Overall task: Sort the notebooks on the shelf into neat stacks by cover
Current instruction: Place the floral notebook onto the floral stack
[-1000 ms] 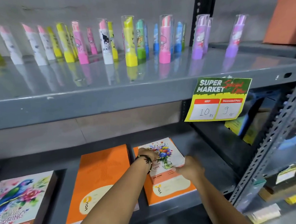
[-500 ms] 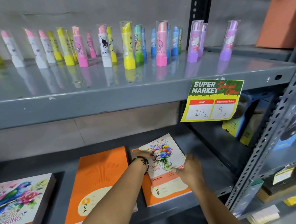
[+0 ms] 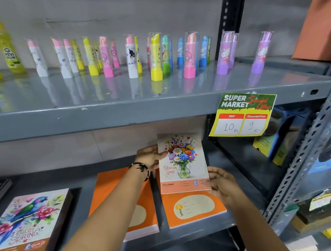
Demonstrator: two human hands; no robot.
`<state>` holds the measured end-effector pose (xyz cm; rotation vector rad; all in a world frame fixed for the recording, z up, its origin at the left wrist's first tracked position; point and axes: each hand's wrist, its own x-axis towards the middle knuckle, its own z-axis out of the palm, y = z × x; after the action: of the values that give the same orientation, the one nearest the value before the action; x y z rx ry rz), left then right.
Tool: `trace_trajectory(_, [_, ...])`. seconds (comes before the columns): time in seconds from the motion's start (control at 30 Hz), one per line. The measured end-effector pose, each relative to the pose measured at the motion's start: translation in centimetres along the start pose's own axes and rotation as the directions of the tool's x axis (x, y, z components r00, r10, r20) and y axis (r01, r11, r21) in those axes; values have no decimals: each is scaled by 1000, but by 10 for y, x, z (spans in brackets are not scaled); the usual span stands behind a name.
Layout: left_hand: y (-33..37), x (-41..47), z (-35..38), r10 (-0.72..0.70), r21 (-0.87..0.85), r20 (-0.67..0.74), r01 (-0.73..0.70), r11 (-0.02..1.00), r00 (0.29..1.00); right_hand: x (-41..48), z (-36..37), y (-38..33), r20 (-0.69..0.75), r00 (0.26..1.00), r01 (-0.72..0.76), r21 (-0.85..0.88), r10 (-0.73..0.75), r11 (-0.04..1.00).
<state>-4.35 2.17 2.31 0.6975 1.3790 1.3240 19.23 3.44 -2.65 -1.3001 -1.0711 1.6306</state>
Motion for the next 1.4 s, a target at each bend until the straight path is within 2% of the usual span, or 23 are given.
trace_trajectory(0.23, [3, -16, -30, 24, 42, -34, -23, 999, 999, -5, 24, -1, 119, 992, -47, -36, 51, 998])
trace_trajectory(0.4, [13, -37, -92, 30, 33, -152, -26, 999, 988, -15, 83, 2, 269, 959, -75, -76, 93, 994])
trace_trajectory(0.57, [9, -68, -180, 84, 105, -336, -51, 993, 938, -34, 172, 26, 364, 918, -121, -126, 159, 985])
trace_trajectory(0.7, [-3, -88, -268, 150, 144, -485, -91, 985, 862, -56, 248, 52, 386, 897, -158, -174, 215, 972])
trace_trajectory(0.87, [-7, -99, -329, 142, 247, -555, -2, 969, 820, -76, 313, 76, 371, 902, -133, -250, 222, 959])
trace_trajectory(0.97, [-12, -102, -353, 156, 285, -571, 16, 958, 806, -82, 342, 88, 359, 911, -83, -328, 205, 941])
trace_trajectory(1.07, [-17, -103, -371, 128, 345, -595, 108, 932, 794, -89, 358, 100, 361, 908, -54, -404, 213, 913])
trace_trajectory(1.23, [-25, -102, -389, 65, 432, -538, 208, 878, 841, -94, 370, 110, 327, 927, -9, -471, 184, 882])
trace_trajectory(1.4, [-29, -100, -394, 77, 541, -481, 227, 810, 873, -95, 372, 109, 339, 921, 25, -542, 192, 840])
